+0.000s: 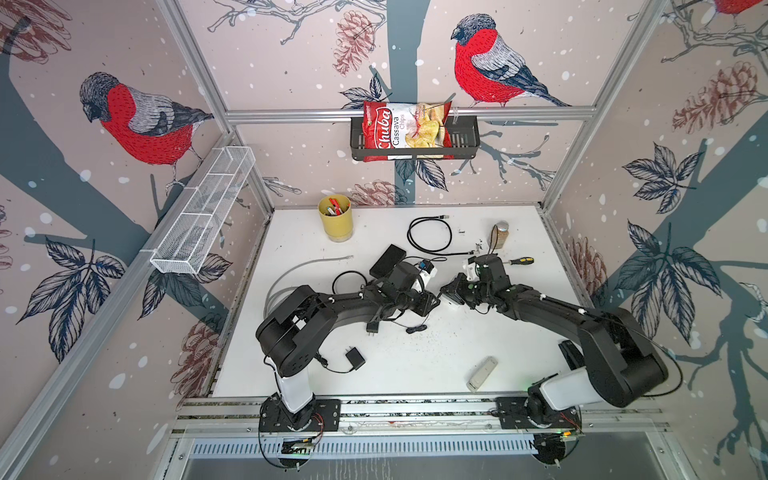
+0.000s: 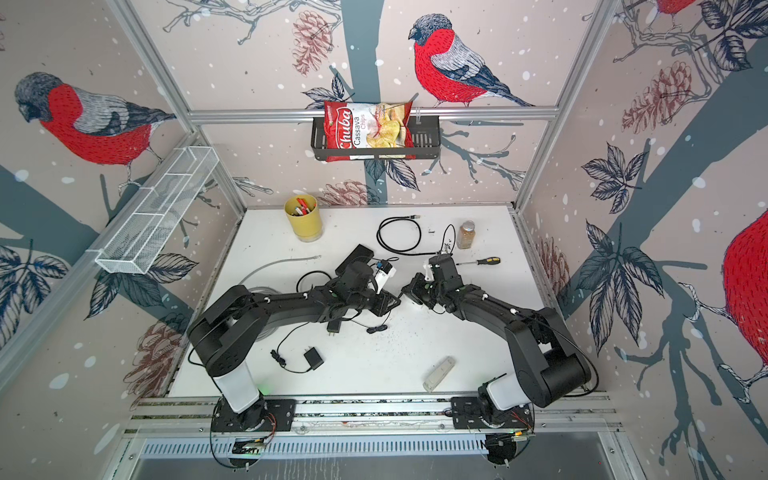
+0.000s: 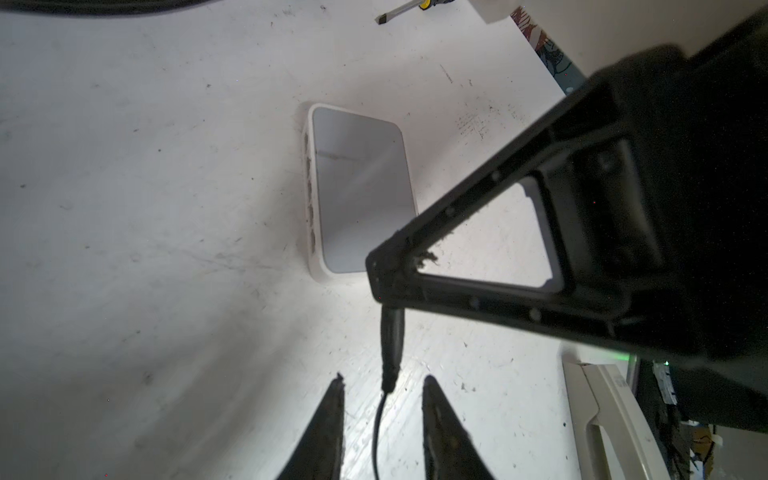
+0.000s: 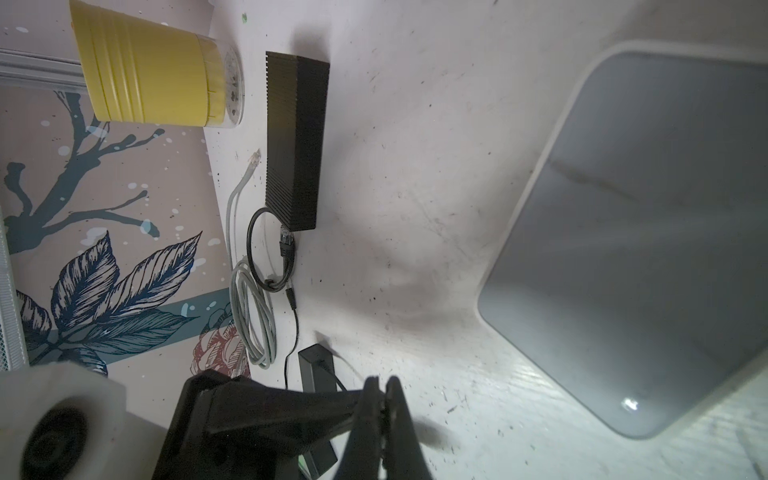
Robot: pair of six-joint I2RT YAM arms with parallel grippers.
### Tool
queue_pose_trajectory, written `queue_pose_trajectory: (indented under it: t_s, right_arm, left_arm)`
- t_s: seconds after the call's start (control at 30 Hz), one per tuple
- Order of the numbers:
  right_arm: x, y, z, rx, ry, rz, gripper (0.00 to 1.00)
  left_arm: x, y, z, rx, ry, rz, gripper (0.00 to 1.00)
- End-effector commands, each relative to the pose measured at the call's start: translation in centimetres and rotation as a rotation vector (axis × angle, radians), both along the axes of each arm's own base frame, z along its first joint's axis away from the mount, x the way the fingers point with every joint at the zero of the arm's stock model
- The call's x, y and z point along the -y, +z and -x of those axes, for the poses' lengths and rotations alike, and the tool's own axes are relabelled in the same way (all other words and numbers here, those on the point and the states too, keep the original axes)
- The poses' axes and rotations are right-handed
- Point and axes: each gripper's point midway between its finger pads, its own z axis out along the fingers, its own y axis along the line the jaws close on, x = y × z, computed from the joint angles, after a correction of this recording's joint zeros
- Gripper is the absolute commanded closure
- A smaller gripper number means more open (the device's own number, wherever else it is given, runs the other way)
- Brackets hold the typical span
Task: Insert the plug into the switch port
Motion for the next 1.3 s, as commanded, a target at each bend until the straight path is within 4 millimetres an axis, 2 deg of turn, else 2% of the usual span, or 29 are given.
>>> queue_pose_trajectory:
  t_s: [0.0, 0.1, 0.37, 0.77, 1.0, 1.07, 1.13, 1.2, 1.27]
  right_arm:
    - [-0.1, 0.0, -0.1, 0.005, 0.009, 0.003, 0.98]
    - [-0.1, 0.1, -0.1, 0.008, 0.009, 0.001, 0.98]
    - [-0.1, 0.3, -0.1, 0.010, 0.009, -0.001, 0.98]
    - [-0.4, 0.2, 0.1, 0.004, 0.020, -0.003, 0.98]
    - [-0.5, 0.1, 0.1, 0.000, 0.024, 0.001, 0.98]
    - [-0.4, 0.1, 0.1, 0.001, 0.024, 0.004, 0.95]
    - [-0.3, 0.2, 0.0, 0.014, 0.036, 0.024, 0.82]
    - [1.3, 0.3, -0.8, 0.029, 0.021, 0.100, 0.70]
    - [3.6, 0.7, -1.8, 0.053, -0.019, 0.173, 0.63]
  left_arm:
    - [0.4, 1.5, -0.8, 0.052, 0.013, 0.049, 0.70]
    - [0.6, 1.2, -0.8, 0.045, 0.005, 0.048, 0.76]
    - [1.1, 0.9, -0.9, 0.037, -0.012, 0.061, 0.83]
    - [1.5, 0.6, -0.9, 0.028, -0.022, 0.064, 0.89]
    - [1.5, 0.6, -1.0, 0.029, -0.022, 0.062, 1.00]
    - [1.4, 0.5, -1.0, 0.029, -0.022, 0.059, 1.00]
    - [1.4, 0.2, -0.9, 0.025, -0.020, 0.051, 1.00]
    - [1.2, -0.4, -0.7, 0.010, -0.020, 0.031, 1.00]
    - [1.0, -1.3, -0.2, -0.005, -0.024, -0.004, 1.00]
